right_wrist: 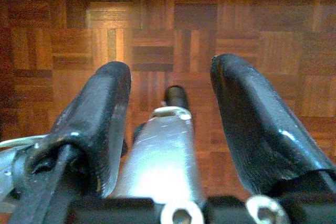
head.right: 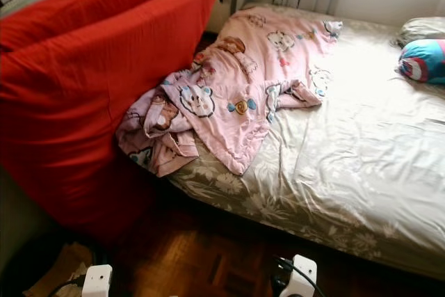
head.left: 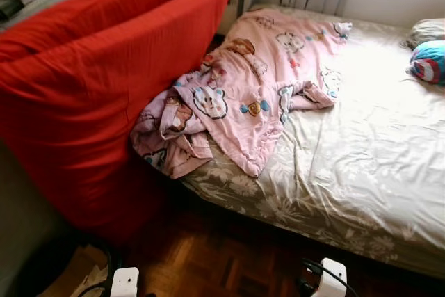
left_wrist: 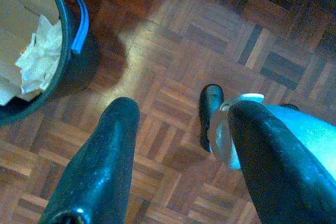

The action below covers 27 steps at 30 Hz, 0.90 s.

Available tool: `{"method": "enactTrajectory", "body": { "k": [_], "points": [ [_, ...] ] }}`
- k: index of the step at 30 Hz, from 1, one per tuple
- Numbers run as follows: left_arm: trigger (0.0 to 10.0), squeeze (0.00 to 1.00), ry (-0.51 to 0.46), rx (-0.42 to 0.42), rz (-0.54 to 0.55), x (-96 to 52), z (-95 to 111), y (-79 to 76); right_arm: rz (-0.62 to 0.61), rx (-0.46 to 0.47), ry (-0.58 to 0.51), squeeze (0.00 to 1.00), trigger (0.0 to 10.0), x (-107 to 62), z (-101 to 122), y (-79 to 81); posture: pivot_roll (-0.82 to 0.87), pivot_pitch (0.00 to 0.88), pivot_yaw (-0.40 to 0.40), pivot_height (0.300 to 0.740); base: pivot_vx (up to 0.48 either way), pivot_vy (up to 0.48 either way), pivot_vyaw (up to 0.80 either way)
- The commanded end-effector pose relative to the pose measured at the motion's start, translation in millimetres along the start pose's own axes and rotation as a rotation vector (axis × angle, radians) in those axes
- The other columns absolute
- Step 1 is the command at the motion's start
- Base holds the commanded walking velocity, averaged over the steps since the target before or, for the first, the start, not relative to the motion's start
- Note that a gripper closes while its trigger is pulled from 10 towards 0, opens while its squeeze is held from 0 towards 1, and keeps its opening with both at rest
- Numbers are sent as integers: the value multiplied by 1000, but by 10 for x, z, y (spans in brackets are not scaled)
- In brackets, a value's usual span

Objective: Clean up the room

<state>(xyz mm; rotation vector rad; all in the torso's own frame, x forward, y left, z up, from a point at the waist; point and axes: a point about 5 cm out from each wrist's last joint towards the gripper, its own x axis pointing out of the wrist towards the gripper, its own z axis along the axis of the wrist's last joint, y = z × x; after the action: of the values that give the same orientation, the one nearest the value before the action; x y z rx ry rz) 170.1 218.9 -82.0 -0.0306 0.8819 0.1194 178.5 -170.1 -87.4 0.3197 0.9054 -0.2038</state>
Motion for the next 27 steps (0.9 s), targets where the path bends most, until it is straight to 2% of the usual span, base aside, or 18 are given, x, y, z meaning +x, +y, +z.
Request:
{"method": "enactTrajectory", "body": {
  "k": [1,4,23,27],
  "points": [
    [10000,0,30,-7,-2,-18,-86,-11,-9,-18,12,0,10000,-8,-20,-51,124,138,-29,740,0,0,0],
    [10000,0,27,-25,-6,-18,-86,-15,7,-37,8,0,10000,-7,-9,-43,123,144,-32,740,0,0,0],
    [10000,0,25,-24,3,-16,-73,-2,24,-23,9,0,10000,-4,-4,-24,125,162,-29,740,0,0,778],
    [10000,0,24,-24,1,-16,-72,-1,7,8,6,0,10000,-5,-12,-27,124,164,-28,740,0,0,0]
  ]
}}
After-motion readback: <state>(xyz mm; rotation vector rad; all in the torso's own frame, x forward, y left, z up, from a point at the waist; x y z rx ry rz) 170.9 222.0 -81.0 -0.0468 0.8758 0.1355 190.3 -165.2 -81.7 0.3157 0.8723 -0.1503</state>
